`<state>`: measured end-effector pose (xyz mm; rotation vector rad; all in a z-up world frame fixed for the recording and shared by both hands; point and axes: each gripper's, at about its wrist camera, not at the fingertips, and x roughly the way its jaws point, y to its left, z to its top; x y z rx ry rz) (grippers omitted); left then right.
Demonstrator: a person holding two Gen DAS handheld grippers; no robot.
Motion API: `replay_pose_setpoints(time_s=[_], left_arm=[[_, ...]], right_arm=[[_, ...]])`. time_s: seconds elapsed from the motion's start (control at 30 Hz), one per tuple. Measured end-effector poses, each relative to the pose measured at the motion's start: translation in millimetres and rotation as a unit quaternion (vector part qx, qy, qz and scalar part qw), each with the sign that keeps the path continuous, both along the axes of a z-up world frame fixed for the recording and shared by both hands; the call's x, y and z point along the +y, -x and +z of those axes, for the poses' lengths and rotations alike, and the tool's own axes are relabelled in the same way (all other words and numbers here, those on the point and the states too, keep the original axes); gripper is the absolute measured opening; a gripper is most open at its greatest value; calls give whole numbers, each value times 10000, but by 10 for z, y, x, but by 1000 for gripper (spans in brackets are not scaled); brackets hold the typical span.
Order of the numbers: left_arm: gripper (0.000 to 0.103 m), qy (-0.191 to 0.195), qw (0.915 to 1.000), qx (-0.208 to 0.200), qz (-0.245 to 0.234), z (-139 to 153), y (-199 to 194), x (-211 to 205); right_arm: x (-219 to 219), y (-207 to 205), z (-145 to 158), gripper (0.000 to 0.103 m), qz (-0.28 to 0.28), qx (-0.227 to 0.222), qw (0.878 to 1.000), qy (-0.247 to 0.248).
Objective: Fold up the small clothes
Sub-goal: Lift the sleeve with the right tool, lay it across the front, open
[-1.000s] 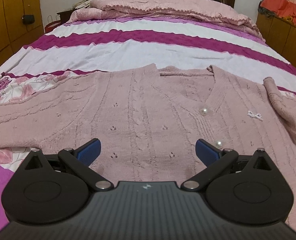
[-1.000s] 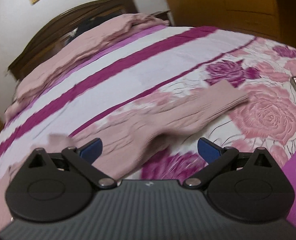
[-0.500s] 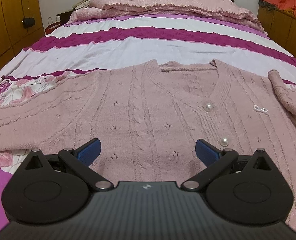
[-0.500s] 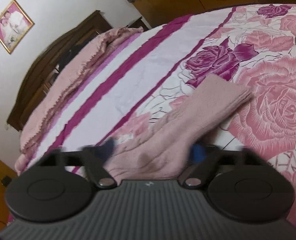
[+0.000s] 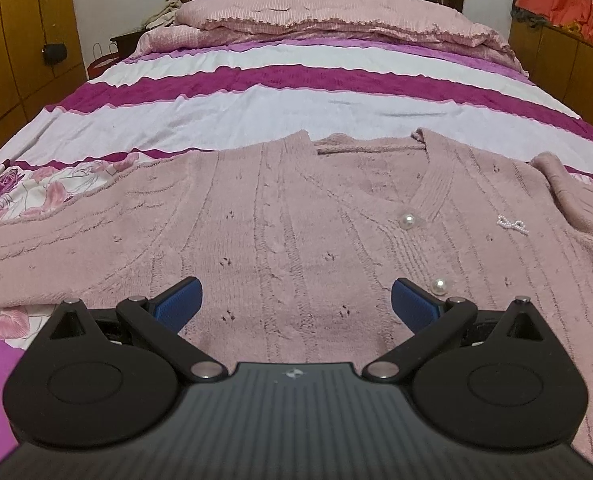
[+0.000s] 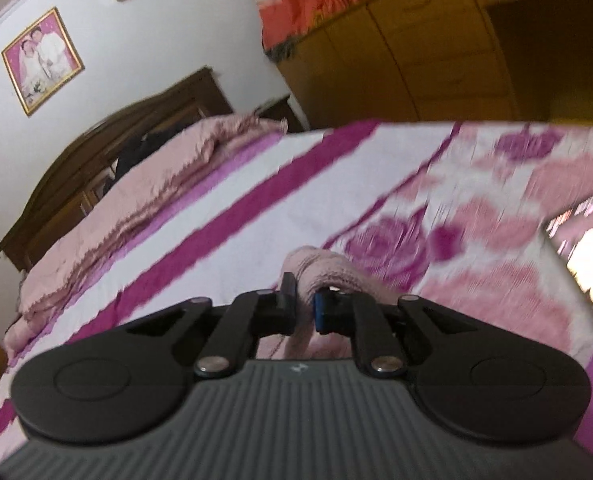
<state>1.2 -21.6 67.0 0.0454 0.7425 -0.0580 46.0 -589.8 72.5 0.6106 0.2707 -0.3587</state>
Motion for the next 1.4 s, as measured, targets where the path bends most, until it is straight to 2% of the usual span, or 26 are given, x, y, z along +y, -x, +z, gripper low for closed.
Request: replay_pose_setpoints(time_s=[0.17, 0.27, 0.47, 0.7, 0.97, 1.17, 1.4], left_arm=[[103, 90, 10000, -32, 21, 27, 41, 46], [103, 143, 9999, -37, 46, 32, 55, 78], [103, 164, 9998, -41, 143, 72, 102, 162], [103, -58, 9994, -105, 328, 167, 189, 343], [103, 57, 9980, -107, 624, 231, 292, 694], [103, 116, 9963, -175, 831, 311, 397, 984], [103, 62, 9939, -290, 1063, 354, 515, 1296]], right_arm=[[-102, 176, 213, 12, -269, -239, 9993, 85], [-54, 167, 273, 12, -93, -192, 9996, 168], [314, 74, 363, 12, 356, -127, 9986, 367], [959, 27, 753, 12, 1010, -558, 9915, 609], [1963, -29, 1181, 12, 1811, -866, 9742, 1035], [2696, -115, 1298, 12, 2384, -843, 9600, 1202], [3446, -125, 1176, 12, 2911, -813, 9463, 1147]])
